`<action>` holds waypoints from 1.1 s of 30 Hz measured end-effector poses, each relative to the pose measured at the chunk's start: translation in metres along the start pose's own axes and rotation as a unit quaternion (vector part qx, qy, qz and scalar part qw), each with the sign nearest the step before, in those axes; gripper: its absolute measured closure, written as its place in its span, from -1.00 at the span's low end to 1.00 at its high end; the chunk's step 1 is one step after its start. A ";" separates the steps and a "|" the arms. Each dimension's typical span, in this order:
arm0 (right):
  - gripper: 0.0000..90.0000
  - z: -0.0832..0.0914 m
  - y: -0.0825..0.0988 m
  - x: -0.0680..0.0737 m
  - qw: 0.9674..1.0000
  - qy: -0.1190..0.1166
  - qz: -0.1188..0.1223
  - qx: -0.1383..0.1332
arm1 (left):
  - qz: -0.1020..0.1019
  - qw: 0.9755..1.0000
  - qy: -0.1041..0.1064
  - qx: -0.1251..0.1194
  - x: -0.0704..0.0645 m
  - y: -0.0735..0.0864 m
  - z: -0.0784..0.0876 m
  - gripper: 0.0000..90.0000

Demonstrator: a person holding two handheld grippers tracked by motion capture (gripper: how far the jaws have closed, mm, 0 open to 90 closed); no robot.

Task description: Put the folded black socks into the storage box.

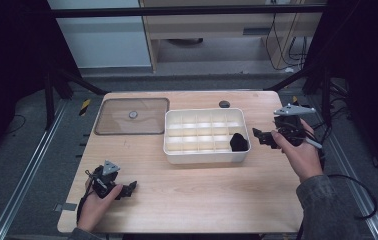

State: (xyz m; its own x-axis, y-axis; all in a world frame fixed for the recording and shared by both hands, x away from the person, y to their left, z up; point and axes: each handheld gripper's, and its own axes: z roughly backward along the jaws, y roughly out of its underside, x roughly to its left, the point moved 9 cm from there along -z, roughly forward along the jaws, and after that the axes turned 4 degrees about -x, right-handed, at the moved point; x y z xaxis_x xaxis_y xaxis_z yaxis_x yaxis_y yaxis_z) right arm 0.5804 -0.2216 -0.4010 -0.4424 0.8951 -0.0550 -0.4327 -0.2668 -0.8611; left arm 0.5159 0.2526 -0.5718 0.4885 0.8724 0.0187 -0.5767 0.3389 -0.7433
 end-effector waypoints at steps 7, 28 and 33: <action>-0.77 0.007 0.019 -0.001 1.000 0.010 0.006 -0.005 | 0.000 1.000 0.000 0.000 0.000 0.000 0.000 -1.00; -0.74 -0.009 0.092 0.007 0.999 0.009 -0.009 0.035 | 0.000 1.000 0.000 -0.002 0.000 0.000 0.000 -1.00; -0.74 -0.014 0.106 0.008 0.999 0.006 -0.024 0.047 | 0.000 1.000 0.000 -0.002 -0.001 0.000 0.000 -1.00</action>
State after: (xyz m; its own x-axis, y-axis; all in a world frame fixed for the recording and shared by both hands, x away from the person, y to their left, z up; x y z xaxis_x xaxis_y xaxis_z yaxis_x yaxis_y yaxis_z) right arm 0.5423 -0.2379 -0.5002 -0.4104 0.9117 -0.0213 -0.5249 -0.2553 -0.8120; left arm 0.5157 0.2520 -0.5718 0.4889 0.8722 0.0187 -0.5745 0.3381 -0.7454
